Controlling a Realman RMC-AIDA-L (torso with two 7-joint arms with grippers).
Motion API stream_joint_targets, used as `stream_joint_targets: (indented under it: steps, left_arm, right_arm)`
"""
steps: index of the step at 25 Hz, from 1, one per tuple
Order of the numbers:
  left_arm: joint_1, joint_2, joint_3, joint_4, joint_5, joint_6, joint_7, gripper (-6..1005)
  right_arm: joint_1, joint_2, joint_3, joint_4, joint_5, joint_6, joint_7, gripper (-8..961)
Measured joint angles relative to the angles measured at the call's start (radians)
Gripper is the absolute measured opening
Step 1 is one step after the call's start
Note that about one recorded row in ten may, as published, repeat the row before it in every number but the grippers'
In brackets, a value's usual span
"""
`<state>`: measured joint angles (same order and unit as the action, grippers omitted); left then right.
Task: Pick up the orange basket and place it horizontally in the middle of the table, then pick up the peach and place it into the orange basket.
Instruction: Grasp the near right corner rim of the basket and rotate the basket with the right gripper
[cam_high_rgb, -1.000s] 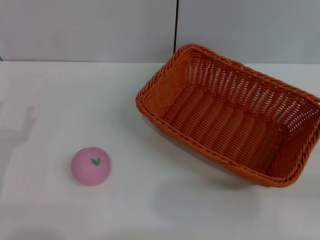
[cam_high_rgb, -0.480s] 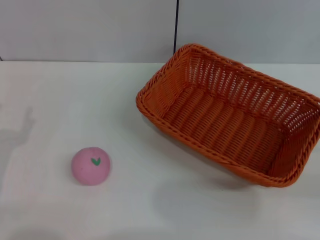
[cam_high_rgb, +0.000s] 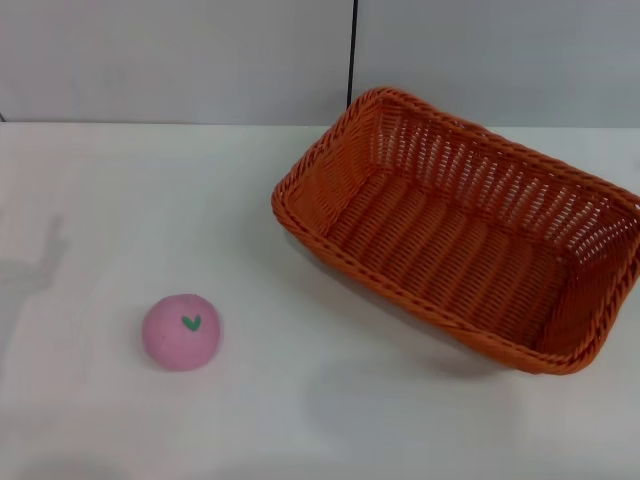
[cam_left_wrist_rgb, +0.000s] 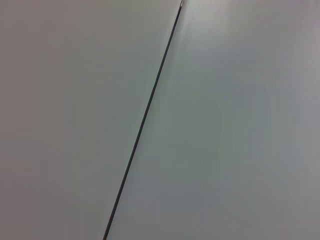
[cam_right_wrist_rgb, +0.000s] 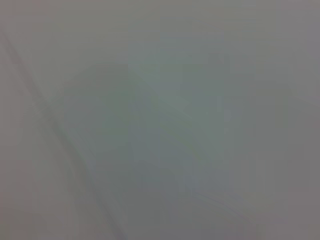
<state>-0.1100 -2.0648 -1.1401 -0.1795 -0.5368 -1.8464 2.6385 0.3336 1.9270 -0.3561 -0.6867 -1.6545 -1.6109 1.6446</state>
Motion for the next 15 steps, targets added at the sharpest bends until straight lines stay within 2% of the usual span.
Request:
stream_joint_targets:
  steps: [1,2,4,6,7,8,11,12,15]
  left_arm:
    - [0.000,0.000,0.000,0.000,0.000,0.000,0.000,810]
    - [0.000,0.000,0.000,0.000,0.000,0.000,0.000,810]
    - [0.000,0.000,0.000,0.000,0.000,-0.001,0.000,810]
    - [0.000,0.000,0.001,0.000,0.000,-0.001,0.000,810]
    - [0.000,0.000,0.001,0.000,0.000,-0.001,0.000,810]
    - [0.000,0.000,0.002,0.000,0.000,-0.001,0.000,810]
    - [-0.001,0.000,0.001,0.000,0.000,-0.001,0.000,810]
    - [-0.001,0.000,0.001,0.000,0.000,-0.001,0.000,811]
    - [-0.004,-0.001,0.001,0.000,0.000,0.002,0.000,811]
  right_arm:
    - [0.033,-0.014,-0.002,-0.094,-0.090,-0.049,0.105,582]
    - [0.033,-0.014,-0.002,-0.094,-0.090,-0.049,0.105,585]
    - [0.069,-0.029,-0.003,-0.168,-0.177,-0.094,0.185,589]
    - [0.146,-0.057,-0.004,-0.247,-0.326,-0.155,0.277,594]
    - [0.146,-0.057,-0.004,-0.247,-0.326,-0.155,0.277,597]
    - [0.174,-0.066,-0.004,-0.258,-0.374,-0.169,0.301,599]
    - [0.289,-0.097,-0.013,-0.271,-0.545,-0.192,0.375,607]
    - [0.289,-0.097,-0.013,-0.271,-0.545,-0.192,0.375,609]
    - [0.349,-0.105,-0.063,-0.273,-0.637,-0.161,0.417,616]
